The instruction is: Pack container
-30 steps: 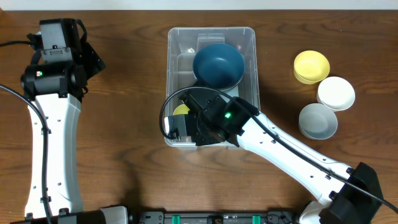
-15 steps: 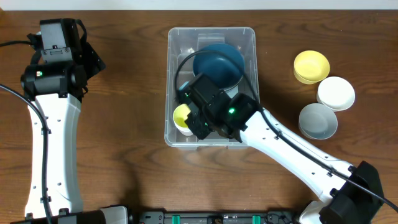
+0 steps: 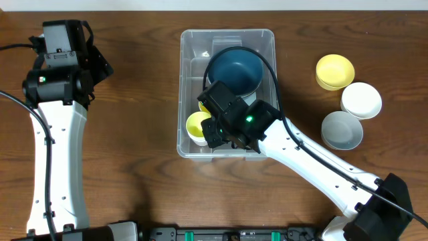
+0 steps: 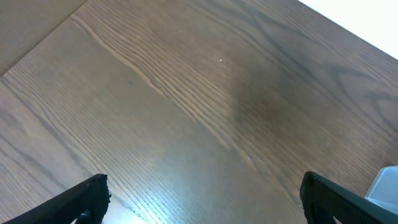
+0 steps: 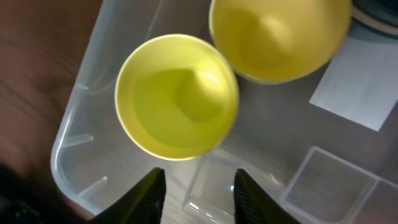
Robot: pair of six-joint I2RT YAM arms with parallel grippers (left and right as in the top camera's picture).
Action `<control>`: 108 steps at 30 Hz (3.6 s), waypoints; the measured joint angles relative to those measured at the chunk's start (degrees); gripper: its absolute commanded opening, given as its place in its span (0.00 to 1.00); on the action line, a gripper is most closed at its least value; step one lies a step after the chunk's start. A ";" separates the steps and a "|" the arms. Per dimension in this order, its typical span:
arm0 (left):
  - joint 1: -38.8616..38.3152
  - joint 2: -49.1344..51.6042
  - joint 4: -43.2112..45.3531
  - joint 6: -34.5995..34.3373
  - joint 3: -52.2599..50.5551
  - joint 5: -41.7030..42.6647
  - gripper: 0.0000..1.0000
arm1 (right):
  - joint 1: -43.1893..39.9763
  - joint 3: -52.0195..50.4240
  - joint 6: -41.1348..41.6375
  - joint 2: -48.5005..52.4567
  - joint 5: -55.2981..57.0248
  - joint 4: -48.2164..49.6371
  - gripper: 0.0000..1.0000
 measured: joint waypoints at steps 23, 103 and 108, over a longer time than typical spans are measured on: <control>0.00 0.00 0.00 0.00 0.00 0.00 0.98 | 0.00 -0.15 5.55 7.04 1.01 1.49 0.24; 0.00 0.00 0.02 0.00 0.00 0.00 0.98 | -14.53 12.92 0.09 1.07 9.62 -20.41 0.01; 0.00 0.00 0.00 0.00 0.00 0.00 0.98 | -14.62 7.48 1.22 1.05 9.60 -12.15 0.01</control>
